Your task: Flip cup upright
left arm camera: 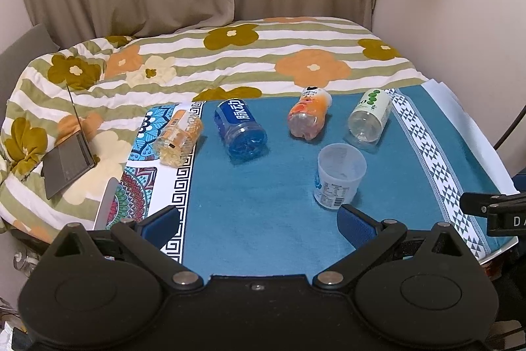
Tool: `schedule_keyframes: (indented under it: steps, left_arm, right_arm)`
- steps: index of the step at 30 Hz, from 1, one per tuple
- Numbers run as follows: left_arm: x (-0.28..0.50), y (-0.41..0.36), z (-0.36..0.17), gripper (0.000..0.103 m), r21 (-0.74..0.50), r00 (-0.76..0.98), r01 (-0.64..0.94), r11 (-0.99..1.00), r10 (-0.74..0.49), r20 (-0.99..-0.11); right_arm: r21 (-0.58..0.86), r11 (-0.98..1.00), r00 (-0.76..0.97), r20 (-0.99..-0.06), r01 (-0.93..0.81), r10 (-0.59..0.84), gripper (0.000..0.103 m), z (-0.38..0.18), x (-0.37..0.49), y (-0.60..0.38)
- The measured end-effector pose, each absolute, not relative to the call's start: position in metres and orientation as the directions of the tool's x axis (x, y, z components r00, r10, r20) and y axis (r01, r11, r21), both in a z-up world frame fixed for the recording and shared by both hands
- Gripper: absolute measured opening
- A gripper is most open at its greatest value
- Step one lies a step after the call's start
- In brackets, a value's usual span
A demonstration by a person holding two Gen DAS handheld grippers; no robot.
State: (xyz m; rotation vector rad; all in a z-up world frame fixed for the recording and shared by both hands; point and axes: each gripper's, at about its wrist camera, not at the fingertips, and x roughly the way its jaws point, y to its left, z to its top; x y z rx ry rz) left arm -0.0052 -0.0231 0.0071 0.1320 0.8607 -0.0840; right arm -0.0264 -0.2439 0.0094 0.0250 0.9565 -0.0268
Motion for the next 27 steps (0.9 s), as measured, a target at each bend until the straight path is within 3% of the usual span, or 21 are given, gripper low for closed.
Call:
schedule_keyframes:
  steps: [27]
  left_arm:
    - [-0.0043, -0.016, 0.0059, 0.103, 0.119, 0.662, 0.108, 0.987, 0.018, -0.749]
  right_arm:
    - [0.007, 0.999, 0.576, -0.818, 0.033, -0.013, 0.103, 0.0097, -0.026, -0.2415]
